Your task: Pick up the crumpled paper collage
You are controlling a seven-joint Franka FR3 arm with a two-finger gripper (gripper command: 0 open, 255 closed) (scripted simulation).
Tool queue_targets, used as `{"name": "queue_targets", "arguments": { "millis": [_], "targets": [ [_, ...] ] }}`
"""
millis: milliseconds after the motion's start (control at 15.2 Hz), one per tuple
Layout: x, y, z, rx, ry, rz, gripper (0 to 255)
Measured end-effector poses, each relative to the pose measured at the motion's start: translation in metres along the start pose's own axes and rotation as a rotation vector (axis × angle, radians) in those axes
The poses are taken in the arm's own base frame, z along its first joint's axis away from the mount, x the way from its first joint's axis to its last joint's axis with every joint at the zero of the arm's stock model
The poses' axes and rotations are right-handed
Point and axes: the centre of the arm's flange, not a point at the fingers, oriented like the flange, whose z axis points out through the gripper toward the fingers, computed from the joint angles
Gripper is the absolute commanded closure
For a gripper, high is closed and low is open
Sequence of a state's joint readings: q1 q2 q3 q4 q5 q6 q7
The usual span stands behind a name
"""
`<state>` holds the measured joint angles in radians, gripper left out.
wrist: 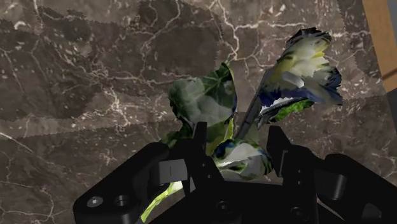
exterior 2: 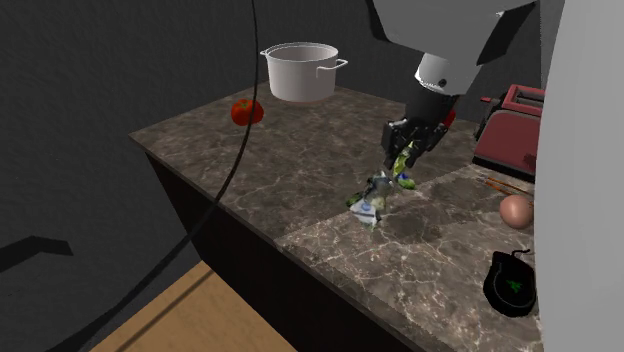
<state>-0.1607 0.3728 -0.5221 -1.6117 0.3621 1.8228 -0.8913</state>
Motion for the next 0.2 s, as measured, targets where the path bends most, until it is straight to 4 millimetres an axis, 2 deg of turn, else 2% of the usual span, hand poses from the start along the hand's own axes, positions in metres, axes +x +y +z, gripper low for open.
{"name": "queue_targets", "arguments": {
  "millis": [198],
  "targets": [
    [0.002,-0.005,-0.016,0.0,0.0,0.0,255]
  ]
}}
